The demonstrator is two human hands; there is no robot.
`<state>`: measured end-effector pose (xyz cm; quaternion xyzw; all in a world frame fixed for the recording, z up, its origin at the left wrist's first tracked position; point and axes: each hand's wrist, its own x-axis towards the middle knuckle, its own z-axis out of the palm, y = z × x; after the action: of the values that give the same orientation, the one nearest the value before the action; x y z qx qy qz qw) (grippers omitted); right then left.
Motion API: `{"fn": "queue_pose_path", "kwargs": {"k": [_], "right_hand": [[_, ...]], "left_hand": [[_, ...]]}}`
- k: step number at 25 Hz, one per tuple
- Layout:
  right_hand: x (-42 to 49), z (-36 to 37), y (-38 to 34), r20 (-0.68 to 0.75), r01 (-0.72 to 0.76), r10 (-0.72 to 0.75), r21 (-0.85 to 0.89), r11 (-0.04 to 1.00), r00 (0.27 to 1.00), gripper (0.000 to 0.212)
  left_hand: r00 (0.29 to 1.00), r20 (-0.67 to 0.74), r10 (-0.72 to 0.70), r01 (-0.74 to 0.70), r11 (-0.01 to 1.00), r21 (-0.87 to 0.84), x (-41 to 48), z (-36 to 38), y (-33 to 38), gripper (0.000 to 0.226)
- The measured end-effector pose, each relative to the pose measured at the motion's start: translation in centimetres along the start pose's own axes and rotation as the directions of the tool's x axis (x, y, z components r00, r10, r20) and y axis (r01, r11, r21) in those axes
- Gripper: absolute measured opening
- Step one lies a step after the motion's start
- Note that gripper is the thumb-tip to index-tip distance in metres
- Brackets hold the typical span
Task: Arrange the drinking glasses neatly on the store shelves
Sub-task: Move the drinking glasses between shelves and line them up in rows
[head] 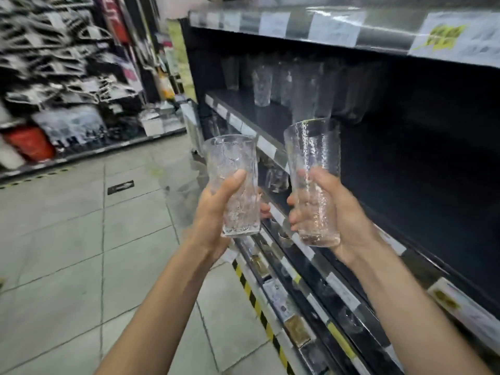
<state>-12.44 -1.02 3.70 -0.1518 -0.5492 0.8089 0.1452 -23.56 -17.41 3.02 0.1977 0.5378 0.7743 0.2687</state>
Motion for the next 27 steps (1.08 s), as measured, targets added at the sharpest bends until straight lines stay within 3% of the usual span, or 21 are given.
{"fn": "queue_pose_path", "kwargs": {"k": [4,6,10,15,19,27], "right_hand": [[4.3,5.6,2.4,0.118,-0.030,0.035,-0.042,0.999,0.992,0.054],[6.9,8.3,3.3,0.172,-0.048,0.064,-0.094,0.994,0.983,0.057],[13.1,13.5,4.5,0.252,-0.042,0.071,-0.120,0.992,0.965,0.060],[21.7,19.4,5.9,0.259,-0.035,0.081,-0.176,0.984,0.962,0.071],[26.3,21.7,6.4,0.287,-0.023,0.055,-0.115,0.993,0.956,0.040],[36.4,24.6,7.4,0.214,-0.024,0.046,-0.106,0.994,0.976,0.053]], "left_hand": [[0.986,-0.155,0.059,-0.066,0.997,-0.040,-0.1,-6.2,1.8,0.063],[0.969,-0.236,0.067,-0.080,0.996,-0.047,0.5,-9.3,2.7,0.060],[0.947,-0.297,0.120,-0.124,0.992,0.008,3.4,-14.7,4.7,0.042],[0.945,-0.297,0.139,-0.124,0.990,0.068,9.1,-21.0,6.7,0.053],[0.949,-0.289,0.129,-0.117,0.991,0.058,13.4,-25.1,7.8,0.060],[0.953,-0.288,0.094,-0.065,0.992,0.108,23.1,-31.3,9.2,0.066]]}}
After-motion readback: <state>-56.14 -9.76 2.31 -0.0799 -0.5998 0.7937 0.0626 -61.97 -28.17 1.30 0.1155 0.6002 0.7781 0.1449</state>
